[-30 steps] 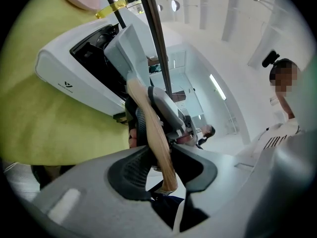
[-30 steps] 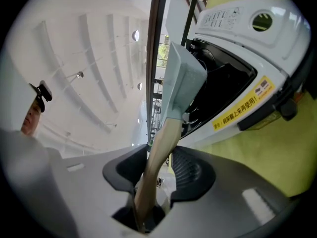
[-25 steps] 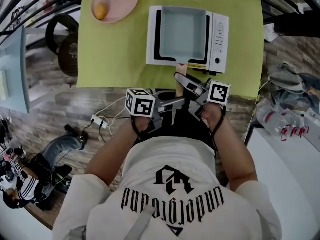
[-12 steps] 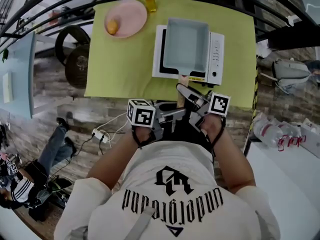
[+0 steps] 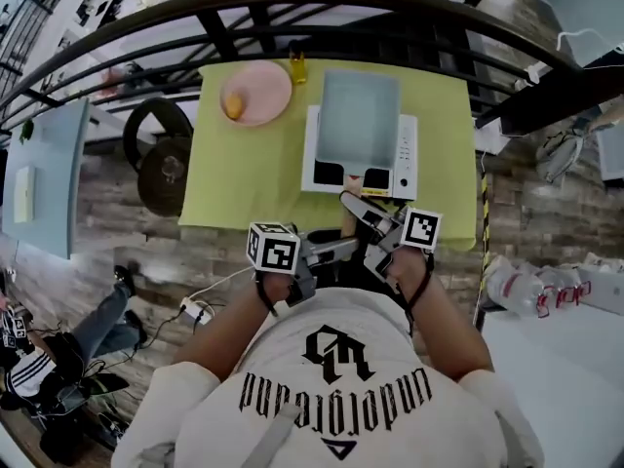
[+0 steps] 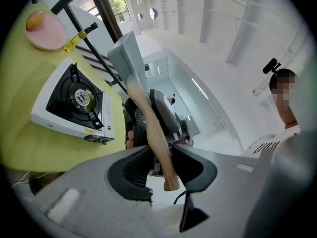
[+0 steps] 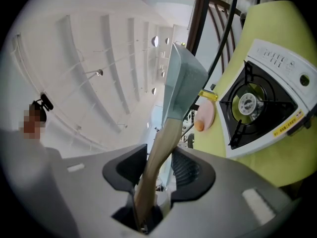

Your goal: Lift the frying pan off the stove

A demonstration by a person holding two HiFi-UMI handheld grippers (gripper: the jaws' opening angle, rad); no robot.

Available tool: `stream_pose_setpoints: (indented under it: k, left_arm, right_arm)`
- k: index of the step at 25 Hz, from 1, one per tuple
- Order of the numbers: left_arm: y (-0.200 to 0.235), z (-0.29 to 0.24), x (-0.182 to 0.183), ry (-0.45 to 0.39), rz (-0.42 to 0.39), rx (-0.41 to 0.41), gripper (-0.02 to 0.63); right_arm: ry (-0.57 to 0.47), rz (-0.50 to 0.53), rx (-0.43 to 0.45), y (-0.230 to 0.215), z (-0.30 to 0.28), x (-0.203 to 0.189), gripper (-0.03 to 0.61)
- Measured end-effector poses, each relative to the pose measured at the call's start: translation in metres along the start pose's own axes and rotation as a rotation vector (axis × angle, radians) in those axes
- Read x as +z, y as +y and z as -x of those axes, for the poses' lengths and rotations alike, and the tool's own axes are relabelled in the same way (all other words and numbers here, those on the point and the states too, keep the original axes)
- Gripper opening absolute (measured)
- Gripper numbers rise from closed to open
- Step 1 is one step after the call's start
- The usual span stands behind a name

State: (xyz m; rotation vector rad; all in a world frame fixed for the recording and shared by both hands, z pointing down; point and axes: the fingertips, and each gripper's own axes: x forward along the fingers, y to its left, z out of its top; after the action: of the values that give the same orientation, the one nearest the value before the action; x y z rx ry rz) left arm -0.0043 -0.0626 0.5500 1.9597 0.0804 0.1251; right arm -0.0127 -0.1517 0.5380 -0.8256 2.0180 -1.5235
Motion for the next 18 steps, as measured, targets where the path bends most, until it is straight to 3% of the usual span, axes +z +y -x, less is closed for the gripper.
stream_pose_setpoints:
  k: [9,18]
  left_arm:
    - [-0.034,0.009,0.012,-0.001,-0.050,-0.027,0.146]
    - [-0.042,0.008,0.017,0.014,-0.073,-0.048,0.146]
  right_arm:
    - [-0.027,0.046,0.018,0.040,-0.003,0.007,0.153]
    - [-0.036,0.071,0.005,0.049,-0.003,0.011,0.152]
